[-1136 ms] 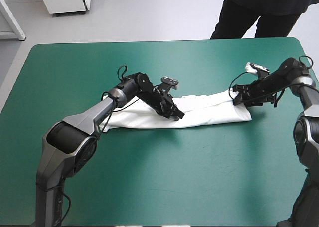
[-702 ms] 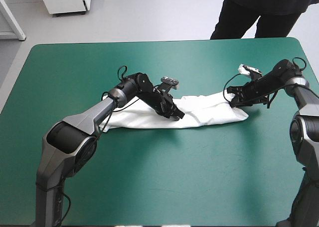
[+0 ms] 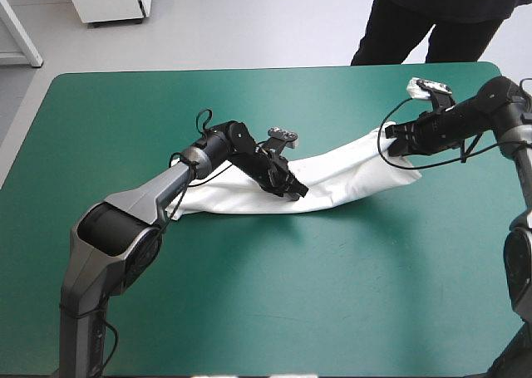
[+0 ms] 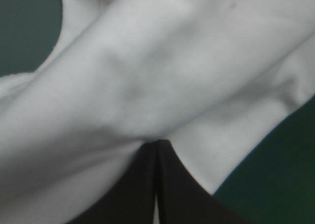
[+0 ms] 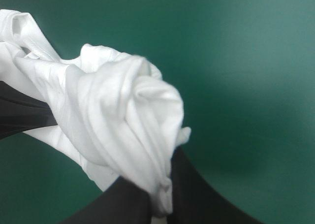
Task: Fold the cloth
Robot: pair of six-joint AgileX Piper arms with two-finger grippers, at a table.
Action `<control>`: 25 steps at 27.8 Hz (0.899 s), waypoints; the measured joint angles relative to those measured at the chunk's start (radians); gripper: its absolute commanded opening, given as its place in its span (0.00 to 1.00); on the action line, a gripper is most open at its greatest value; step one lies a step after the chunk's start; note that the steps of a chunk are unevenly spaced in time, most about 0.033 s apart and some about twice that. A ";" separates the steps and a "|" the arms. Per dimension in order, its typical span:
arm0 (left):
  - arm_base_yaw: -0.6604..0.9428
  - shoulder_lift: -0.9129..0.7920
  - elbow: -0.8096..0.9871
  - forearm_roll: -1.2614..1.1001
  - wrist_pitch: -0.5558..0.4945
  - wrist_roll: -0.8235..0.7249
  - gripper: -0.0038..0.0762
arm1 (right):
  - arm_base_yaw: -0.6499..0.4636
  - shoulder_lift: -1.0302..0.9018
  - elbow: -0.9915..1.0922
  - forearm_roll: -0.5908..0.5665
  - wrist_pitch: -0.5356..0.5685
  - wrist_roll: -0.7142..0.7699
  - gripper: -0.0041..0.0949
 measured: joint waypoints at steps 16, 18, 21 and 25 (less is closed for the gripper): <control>-0.003 -0.011 -0.063 0.104 0.041 -0.033 0.02 | 0.002 -0.053 0.002 0.007 0.021 0.008 0.03; -0.002 -0.024 -0.110 0.171 0.079 -0.061 0.02 | 0.002 -0.053 0.002 0.007 0.019 0.008 0.03; -0.002 -0.061 -0.173 0.260 0.169 -0.104 0.02 | 0.002 -0.053 0.002 0.032 0.018 0.008 0.03; -0.002 -0.137 -0.211 0.362 0.252 -0.147 0.02 | 0.002 -0.053 -0.021 0.102 0.019 0.004 0.03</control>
